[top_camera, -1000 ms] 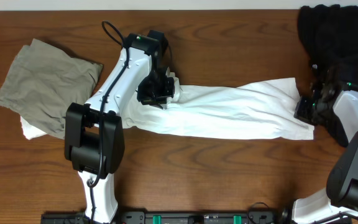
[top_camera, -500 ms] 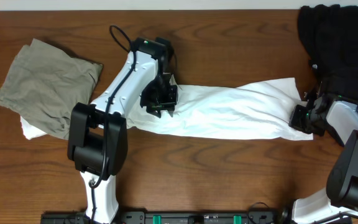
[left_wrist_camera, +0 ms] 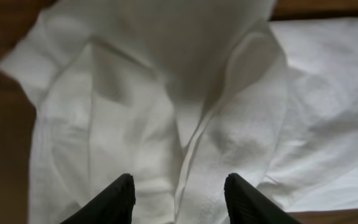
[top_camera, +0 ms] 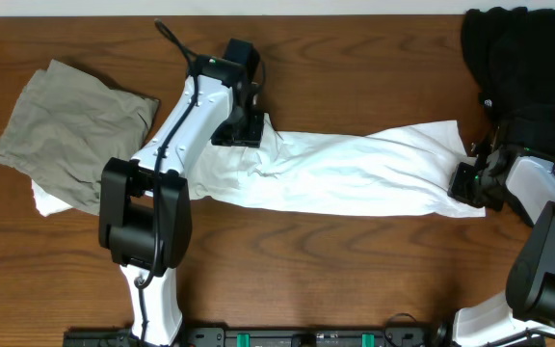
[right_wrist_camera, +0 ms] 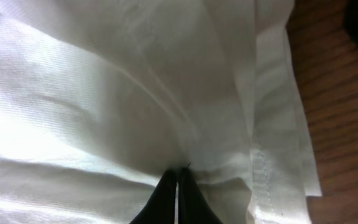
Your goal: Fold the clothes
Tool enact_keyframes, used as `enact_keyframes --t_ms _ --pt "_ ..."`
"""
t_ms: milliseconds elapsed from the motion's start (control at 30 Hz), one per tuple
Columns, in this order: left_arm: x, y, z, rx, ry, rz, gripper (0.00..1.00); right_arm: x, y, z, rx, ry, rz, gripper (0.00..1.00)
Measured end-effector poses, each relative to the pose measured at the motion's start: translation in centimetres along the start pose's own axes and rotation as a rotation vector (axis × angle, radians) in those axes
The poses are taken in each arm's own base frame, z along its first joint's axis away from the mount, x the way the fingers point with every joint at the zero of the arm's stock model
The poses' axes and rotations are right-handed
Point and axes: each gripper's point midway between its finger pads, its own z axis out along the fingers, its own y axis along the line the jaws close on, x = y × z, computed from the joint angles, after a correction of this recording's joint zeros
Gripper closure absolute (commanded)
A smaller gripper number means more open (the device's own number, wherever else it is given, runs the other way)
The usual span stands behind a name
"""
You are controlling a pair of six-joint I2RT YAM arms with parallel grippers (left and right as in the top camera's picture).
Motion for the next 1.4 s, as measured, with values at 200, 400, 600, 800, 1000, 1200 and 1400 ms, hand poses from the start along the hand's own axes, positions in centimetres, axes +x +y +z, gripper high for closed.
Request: enact_keyframes --t_ms 200,400,600,800,1000,1200,1400 --pt "-0.1 -0.4 0.0 -0.003 -0.006 0.128 0.48 0.1 0.0 0.0 -0.001 0.003 0.000 0.96" --pt "0.1 -1.1 1.0 0.046 -0.009 0.195 0.47 0.1 0.0 0.0 -0.002 0.004 0.000 0.96" --pt "0.9 -1.2 2.1 0.060 0.013 0.207 0.49 0.3 0.0 0.0 -0.002 0.010 0.001 0.95" --pt "0.8 -1.3 2.2 0.068 0.008 0.213 0.94 0.4 0.0 0.0 -0.001 0.015 0.002 0.95" --pt "1.1 -1.2 2.2 0.066 0.019 0.207 0.91 0.4 0.0 0.0 -0.001 0.018 0.002 0.95" --pt "1.4 -1.2 2.2 0.065 0.033 0.188 0.94 0.5 0.0 0.0 0.000 0.022 0.002 0.95" --pt "6.3 -0.3 1.5 0.026 0.241 -0.002 0.94 0.5 0.0 0.0 0.000 0.022 0.002 0.94"
